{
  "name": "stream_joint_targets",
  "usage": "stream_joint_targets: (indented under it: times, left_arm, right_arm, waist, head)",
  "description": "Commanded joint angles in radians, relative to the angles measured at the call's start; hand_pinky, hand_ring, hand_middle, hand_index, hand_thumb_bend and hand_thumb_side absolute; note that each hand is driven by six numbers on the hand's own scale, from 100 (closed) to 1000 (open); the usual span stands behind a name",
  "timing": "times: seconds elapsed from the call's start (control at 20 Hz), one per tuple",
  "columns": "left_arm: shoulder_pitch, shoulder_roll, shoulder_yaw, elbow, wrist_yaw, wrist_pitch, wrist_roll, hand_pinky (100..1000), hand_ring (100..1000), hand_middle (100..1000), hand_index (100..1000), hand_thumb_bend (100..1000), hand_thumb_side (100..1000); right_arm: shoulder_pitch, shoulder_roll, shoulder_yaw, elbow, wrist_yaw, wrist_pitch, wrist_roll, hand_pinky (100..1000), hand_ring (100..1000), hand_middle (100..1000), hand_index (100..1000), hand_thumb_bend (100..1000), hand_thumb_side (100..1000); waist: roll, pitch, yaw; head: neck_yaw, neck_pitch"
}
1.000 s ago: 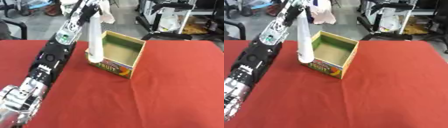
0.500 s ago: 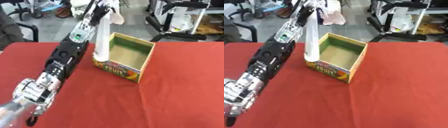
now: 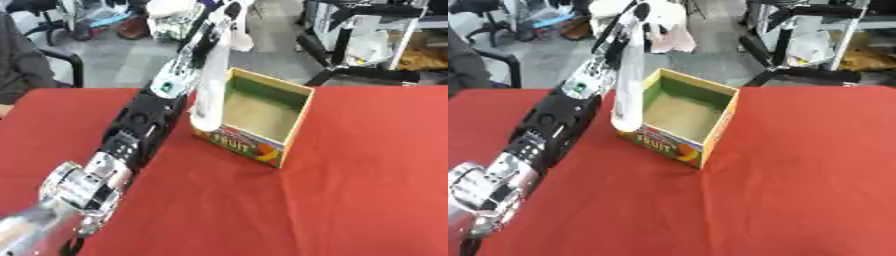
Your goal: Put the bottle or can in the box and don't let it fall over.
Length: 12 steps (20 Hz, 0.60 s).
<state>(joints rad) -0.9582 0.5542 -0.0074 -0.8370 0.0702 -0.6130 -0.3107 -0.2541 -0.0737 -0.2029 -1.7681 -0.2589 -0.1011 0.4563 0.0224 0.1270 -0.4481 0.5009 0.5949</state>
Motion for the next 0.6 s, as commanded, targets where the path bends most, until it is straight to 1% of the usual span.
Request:
stream_joint_targets:
  times: [0.05, 0.35, 0.5, 0.6]
  left_arm:
    - [-0.011, 0.028, 0.015, 0.009, -0.064, 0.001, -0.011, 741, 1000, 1000, 1000, 273, 992]
    - [0.015, 0.042, 0.022, 0.022, -0.147, 0.022, 0.004, 760, 1000, 1000, 1000, 291, 1000]
    - [0.033, 0.045, 0.020, 0.041, -0.223, 0.038, -0.003, 772, 1000, 1000, 1000, 249, 1000]
    - [0.037, 0.043, 0.020, 0.056, -0.293, 0.047, -0.001, 781, 1000, 1000, 1000, 201, 1000]
  right_arm:
    - [-0.010, -0.010, -0.007, -0.023, 0.000, 0.001, -0.001, 798, 1000, 1000, 927, 100, 538]
    - [-0.005, -0.013, -0.014, -0.021, 0.004, -0.001, -0.007, 797, 1000, 1000, 926, 100, 537]
    - [-0.001, -0.015, -0.016, -0.019, 0.006, -0.003, -0.008, 796, 1000, 1000, 925, 100, 536]
    - [0.001, -0.016, -0.016, -0.018, 0.007, -0.005, -0.008, 796, 1000, 1000, 925, 100, 536]
  waist:
    - [-0.003, -0.011, 0.005]
    - [-0.007, -0.016, 0.019]
    - [-0.009, -0.017, 0.026]
    - [-0.011, -0.017, 0.029]
  head:
    - [-0.002, -0.010]
    - [-0.011, -0.008]
    - [-0.017, -0.009]
    - [-0.017, -0.010]
